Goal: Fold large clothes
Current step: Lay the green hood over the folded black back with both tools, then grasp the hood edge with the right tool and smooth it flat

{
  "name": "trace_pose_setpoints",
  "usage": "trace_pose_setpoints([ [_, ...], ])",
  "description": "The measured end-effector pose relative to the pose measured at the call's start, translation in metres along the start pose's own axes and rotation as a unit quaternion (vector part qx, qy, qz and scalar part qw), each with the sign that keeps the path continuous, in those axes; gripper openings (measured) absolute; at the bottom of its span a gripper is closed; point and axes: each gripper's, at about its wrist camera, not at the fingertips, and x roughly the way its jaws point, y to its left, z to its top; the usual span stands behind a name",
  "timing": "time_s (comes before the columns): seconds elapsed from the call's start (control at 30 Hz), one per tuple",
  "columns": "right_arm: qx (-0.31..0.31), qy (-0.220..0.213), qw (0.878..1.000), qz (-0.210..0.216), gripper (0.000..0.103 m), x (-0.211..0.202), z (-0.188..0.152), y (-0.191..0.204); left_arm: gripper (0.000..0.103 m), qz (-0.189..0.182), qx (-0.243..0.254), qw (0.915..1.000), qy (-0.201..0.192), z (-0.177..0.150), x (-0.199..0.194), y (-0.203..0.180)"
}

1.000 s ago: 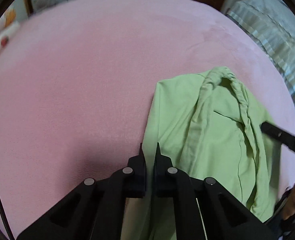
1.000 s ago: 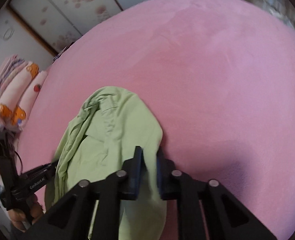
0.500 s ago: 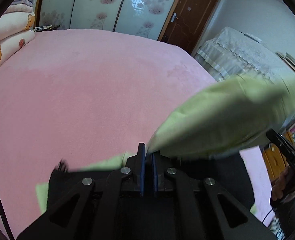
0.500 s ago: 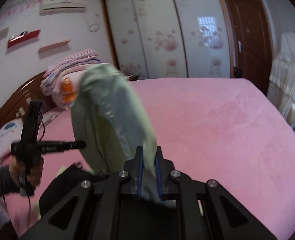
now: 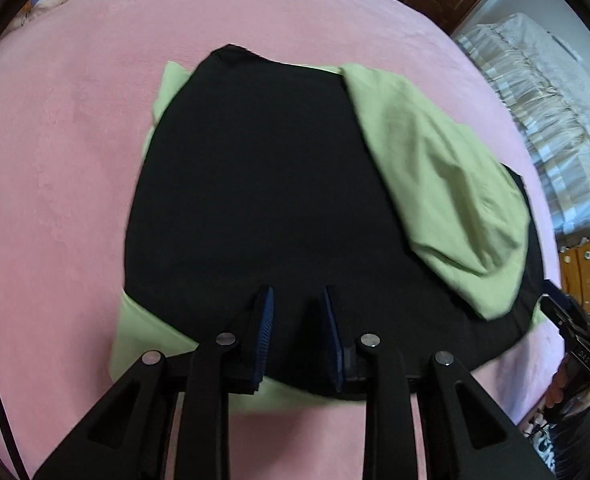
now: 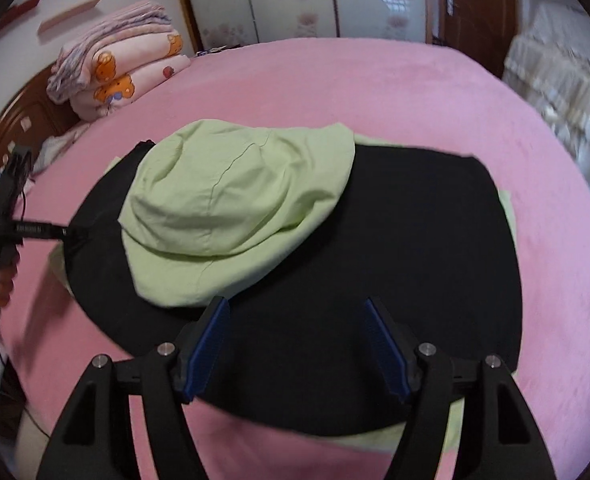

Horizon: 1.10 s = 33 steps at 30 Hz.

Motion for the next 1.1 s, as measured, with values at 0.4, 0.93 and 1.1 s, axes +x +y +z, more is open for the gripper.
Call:
trace_pose_setpoints([
  [0.4, 0.137, 0.015, 0.988, 0.065, 0.069, 0.019, 0.011, 0.006, 0.055, -0.086, -0.028, 0.9957, -0.021, 0.008, 0.006, -0.054],
  [0.93, 0.182, 0.044, 0.972, 0.145, 0.002, 0.069, 0.027, 0.017, 0.005, -0.102, -0.05, 0.9911, -0.07, 0.034, 0.03, -0.091],
  [1.1, 0.194, 0.032, 0.969, 0.151, 0.002, 0.068, 0.004, 0.024, 0.007, -0.065, -0.042, 0.9965, -0.03, 0.023, 0.053, -0.079],
])
